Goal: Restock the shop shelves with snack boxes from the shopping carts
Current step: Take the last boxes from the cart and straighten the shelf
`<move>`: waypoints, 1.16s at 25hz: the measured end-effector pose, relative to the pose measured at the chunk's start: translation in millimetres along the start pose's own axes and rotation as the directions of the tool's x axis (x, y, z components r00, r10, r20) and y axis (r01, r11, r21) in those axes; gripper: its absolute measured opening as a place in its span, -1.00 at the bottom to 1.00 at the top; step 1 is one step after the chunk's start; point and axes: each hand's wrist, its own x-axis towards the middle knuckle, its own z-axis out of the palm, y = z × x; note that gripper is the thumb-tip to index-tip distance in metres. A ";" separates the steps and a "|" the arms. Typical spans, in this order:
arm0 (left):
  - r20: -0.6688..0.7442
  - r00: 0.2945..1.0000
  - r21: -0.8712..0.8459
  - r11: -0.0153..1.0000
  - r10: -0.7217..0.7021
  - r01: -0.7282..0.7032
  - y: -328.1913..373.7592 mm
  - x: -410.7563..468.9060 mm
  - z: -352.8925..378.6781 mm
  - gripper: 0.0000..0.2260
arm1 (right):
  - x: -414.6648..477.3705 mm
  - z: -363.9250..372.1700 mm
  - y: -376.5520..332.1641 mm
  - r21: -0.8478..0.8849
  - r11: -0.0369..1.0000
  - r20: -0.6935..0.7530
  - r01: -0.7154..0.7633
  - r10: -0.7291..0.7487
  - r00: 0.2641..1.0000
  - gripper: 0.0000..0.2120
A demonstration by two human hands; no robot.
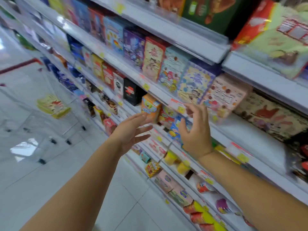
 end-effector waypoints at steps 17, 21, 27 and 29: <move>-0.558 0.822 -0.242 0.970 -0.113 -0.031 175.1 59.6 -516.7 -0.71 | 159.8 535.3 -207.8 0.013 0.830 0.742 -0.558 0.366 0.562 -0.68; -0.579 0.799 -0.296 0.955 -0.164 -0.019 193.4 137.5 -597.0 -0.72 | 206.9 668.1 -203.4 -0.050 0.808 0.818 -0.588 0.371 0.440 -0.64; -0.569 0.737 -0.459 0.885 -0.364 0.083 207.1 290.0 -673.4 -0.56 | 268.1 857.6 -171.4 -0.301 0.783 0.878 -0.545 0.450 0.161 -0.49; -0.566 0.703 -0.515 0.851 -0.431 0.107 205.7 335.0 -696.8 -0.56 | 277.2 906.1 -155.2 -0.368 0.758 0.877 -0.539 0.476 0.071 -0.45</move>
